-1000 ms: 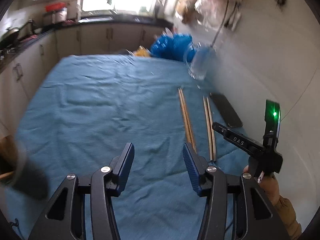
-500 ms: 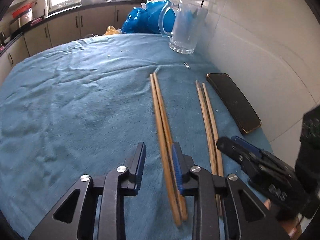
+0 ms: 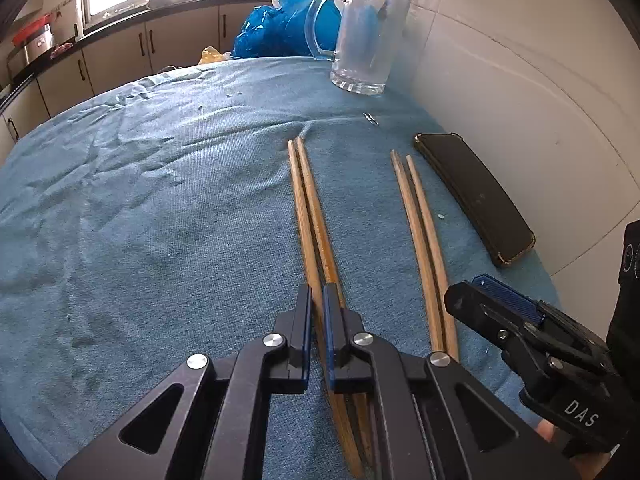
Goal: Organize utensils
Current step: 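Move both grippers back over the towel and close each on a chopstick, then lift the held chopsticks with both grippers off the towel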
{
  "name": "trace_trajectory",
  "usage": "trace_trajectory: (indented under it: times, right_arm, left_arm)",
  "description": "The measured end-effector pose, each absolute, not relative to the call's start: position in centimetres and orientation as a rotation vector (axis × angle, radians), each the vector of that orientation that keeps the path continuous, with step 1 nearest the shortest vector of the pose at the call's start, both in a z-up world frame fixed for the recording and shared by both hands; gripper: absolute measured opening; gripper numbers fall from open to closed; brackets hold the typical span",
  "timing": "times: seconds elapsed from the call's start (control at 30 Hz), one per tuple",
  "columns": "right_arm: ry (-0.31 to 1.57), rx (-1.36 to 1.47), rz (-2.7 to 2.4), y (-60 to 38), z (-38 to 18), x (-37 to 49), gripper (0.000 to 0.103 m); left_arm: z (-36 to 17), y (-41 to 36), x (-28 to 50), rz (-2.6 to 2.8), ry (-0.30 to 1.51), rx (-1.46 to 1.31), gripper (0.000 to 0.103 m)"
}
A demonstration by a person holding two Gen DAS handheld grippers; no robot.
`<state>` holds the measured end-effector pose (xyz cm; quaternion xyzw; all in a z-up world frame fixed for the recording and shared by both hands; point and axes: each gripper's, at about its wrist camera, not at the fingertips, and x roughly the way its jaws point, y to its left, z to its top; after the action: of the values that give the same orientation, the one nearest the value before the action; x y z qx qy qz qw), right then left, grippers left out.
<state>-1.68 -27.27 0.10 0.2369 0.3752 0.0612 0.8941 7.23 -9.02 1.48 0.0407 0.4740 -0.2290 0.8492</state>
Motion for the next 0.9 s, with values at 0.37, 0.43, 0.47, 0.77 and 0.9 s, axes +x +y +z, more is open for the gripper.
trace_trajectory:
  times: [0.37,0.43,0.47,0.77,0.9]
  right_arm:
    - [0.793,0.443,0.076,-26.7,0.2,-1.3,0.043]
    - [0.796,0.452,0.059,-27.0,0.0,-1.4,0.033]
    - [0.799,0.455,0.050,-27.1,0.0,-1.4,0.031]
    - [0.876,0.353,-0.007,-26.4,0.7,0.4,0.027]
    - [0.875,0.399,0.000,-27.3,1.1,1.2,0.027]
  left_arm:
    - [1.7,-10.4,6.6,-0.391,0.981,0.252,0.004]
    - [1.7,-9.7,6.5,-0.372,0.982,0.263,0.004]
    - [1.7,-9.1,6.3,-0.357,0.983,0.268,0.004]
    - [1.7,-3.6,4.1,-0.311,0.974,0.262,0.004]
    - [1.6,-1.6,2.8,-0.303,0.952,0.259,0.005]
